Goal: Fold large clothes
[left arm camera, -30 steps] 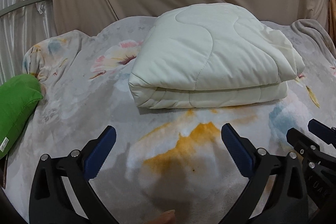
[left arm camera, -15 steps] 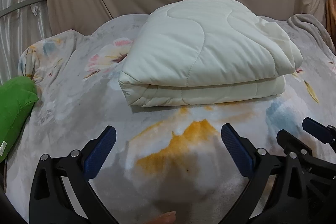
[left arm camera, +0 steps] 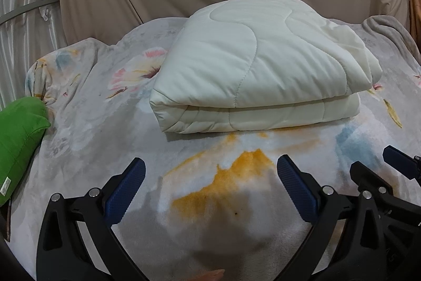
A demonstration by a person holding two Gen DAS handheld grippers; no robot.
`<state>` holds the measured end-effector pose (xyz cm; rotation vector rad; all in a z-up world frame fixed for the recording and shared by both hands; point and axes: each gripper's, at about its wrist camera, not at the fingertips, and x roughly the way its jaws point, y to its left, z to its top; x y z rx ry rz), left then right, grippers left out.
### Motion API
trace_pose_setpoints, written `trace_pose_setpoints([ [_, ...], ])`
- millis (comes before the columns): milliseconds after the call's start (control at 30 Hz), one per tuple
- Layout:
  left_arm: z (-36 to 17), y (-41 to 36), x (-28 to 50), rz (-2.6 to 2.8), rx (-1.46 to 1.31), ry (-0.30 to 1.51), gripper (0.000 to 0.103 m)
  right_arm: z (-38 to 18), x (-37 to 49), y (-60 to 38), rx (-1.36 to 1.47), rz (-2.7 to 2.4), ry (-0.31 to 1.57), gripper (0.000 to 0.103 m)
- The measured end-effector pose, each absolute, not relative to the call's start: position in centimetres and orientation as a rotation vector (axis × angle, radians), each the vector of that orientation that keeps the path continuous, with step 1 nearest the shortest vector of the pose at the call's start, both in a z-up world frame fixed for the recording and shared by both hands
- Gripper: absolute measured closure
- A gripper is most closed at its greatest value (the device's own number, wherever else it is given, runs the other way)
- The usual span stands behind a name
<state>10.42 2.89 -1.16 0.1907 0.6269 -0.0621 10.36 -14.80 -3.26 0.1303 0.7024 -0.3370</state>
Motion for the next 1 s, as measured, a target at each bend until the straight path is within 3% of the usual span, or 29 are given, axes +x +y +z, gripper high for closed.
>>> trace_pose_setpoints([
  [1000,-1.18,2.88,10.35,-0.06,0.192,0.628,0.006,-3.17,10.26,-14.39,0.113,-0.371,0.7,0.048],
])
